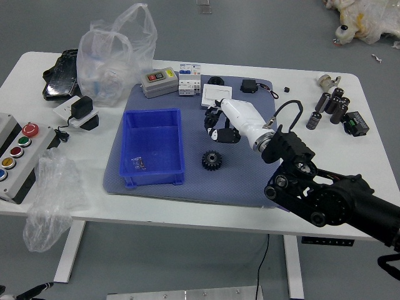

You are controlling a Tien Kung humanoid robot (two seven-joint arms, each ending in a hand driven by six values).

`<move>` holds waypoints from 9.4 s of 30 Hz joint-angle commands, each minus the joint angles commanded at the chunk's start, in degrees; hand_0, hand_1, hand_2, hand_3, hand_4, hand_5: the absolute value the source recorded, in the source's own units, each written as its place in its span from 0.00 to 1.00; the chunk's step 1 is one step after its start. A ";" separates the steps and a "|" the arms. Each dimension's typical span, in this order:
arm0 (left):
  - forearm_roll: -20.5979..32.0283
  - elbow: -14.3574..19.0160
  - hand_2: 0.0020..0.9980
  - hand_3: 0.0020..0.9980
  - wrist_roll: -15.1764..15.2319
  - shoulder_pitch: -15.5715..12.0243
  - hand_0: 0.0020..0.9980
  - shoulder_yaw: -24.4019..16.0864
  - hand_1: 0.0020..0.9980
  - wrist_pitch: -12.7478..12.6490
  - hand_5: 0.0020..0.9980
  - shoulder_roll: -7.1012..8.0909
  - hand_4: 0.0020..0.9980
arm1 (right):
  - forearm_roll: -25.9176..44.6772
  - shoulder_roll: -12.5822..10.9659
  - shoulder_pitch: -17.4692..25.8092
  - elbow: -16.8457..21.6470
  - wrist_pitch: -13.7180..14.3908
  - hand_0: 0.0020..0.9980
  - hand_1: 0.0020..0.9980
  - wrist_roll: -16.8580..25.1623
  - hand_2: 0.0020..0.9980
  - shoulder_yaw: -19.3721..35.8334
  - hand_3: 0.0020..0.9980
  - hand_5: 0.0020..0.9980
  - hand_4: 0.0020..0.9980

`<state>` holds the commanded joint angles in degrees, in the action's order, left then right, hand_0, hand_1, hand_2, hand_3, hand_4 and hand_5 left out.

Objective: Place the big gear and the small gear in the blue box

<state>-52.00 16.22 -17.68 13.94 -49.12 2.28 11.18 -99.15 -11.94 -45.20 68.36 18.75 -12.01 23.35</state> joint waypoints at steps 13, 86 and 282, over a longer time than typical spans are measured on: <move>-0.75 0.18 0.70 0.74 -0.62 -0.04 0.73 -0.63 0.70 0.11 0.70 -0.01 0.84 | 1.30 1.81 -3.61 3.59 -2.50 0.27 0.40 0.81 0.44 -6.68 0.57 0.00 0.49; -0.62 0.05 0.70 0.75 -0.23 0.07 0.73 -0.69 0.70 0.03 0.69 0.29 0.84 | 3.10 -1.22 1.68 5.01 0.93 0.32 0.59 -3.06 0.85 2.54 0.93 0.27 0.78; -3.86 -0.21 0.67 0.75 -0.94 -0.42 0.73 -1.77 0.67 1.16 0.60 1.49 0.84 | 21.75 -8.46 36.89 7.48 11.03 0.79 0.85 23.56 0.91 44.54 0.95 0.25 0.80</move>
<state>-55.86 16.02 -18.62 13.51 -50.88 3.44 12.67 -77.40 -20.40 -8.30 75.85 29.77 11.55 67.89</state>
